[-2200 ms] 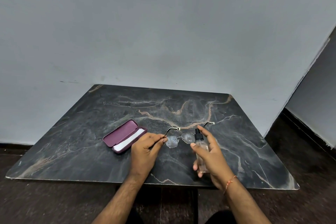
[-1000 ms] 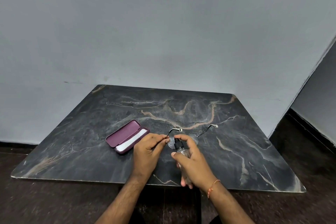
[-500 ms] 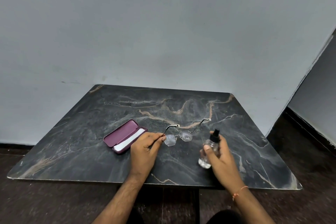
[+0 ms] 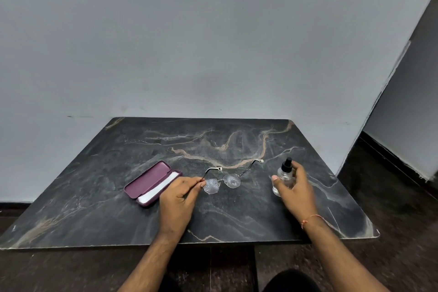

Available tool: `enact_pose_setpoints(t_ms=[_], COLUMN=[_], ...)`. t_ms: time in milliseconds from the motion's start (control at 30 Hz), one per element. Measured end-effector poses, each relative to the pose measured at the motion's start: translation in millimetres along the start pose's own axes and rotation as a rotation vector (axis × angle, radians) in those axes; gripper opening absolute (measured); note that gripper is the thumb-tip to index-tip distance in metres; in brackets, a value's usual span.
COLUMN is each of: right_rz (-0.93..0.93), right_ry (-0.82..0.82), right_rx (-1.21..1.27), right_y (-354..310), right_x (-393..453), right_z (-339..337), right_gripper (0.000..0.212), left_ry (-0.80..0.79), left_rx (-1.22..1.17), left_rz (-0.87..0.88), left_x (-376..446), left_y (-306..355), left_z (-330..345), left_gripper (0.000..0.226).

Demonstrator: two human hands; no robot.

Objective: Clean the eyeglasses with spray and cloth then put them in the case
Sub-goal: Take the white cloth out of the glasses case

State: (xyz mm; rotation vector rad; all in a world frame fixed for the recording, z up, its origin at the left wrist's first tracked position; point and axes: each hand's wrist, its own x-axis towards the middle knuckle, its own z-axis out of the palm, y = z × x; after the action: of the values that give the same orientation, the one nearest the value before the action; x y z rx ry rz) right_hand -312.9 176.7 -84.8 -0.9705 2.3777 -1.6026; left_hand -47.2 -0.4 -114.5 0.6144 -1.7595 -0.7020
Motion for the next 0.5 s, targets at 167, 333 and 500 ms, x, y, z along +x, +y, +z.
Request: enact_pose_setpoints(t_ms=[167, 333, 500], right_rz=[0.035, 0.219, 0.599], right_ry=[0.171, 0.040, -0.479], right_rx=[0.017, 0.122, 0.349], right_y=[-9, -35, -64], right_x=[-20, -35, -28], right_z=[-7, -20, -25], right_gripper=[0.086, 0.048, 0.086], left_ry=[-0.009, -0.032, -0.100], left_rx=[0.001, 0.009, 0.013], left_rz=[0.004, 0.035, 0.109], left_x=[-1, -3, 4], left_y=[4, 5, 16], left_z=[-3, -7, -16], left_gripper=[0.014, 0.016, 0.014])
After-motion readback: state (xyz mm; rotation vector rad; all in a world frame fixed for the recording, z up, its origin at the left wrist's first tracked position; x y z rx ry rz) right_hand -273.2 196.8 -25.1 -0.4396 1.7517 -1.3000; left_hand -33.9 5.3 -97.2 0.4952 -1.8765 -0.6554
